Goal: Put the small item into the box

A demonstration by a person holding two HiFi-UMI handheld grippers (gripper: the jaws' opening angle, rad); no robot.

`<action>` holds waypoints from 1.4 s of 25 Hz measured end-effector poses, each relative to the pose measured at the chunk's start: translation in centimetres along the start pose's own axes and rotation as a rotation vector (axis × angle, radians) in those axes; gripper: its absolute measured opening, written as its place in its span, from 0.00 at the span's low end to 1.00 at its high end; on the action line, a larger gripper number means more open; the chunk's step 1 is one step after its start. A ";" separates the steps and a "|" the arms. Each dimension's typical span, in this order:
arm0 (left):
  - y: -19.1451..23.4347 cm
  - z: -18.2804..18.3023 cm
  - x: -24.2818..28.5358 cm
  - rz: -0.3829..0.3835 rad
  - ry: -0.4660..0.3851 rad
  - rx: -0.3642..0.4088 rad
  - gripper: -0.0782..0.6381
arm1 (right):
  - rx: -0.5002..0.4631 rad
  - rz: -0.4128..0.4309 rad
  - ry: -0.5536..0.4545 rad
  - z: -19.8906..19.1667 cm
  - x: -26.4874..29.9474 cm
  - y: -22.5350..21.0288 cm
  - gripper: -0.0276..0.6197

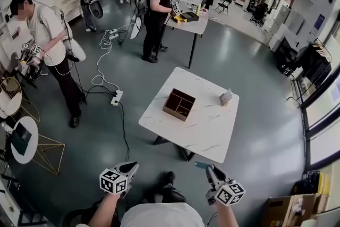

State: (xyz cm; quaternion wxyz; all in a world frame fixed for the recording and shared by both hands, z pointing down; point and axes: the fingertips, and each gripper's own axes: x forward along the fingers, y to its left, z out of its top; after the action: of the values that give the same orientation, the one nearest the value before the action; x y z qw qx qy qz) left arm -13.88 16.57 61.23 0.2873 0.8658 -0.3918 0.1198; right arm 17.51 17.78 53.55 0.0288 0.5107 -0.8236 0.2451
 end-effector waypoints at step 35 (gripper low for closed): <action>5.5 9.9 14.2 0.105 0.025 -0.034 0.13 | 0.060 0.179 0.093 6.2 18.9 -11.5 0.17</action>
State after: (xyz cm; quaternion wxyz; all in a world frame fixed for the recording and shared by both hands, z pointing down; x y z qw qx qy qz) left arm -8.73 -0.89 61.60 0.3000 0.8376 -0.4350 0.1388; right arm 19.61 -4.71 58.08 0.0297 0.4237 -0.8560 0.2946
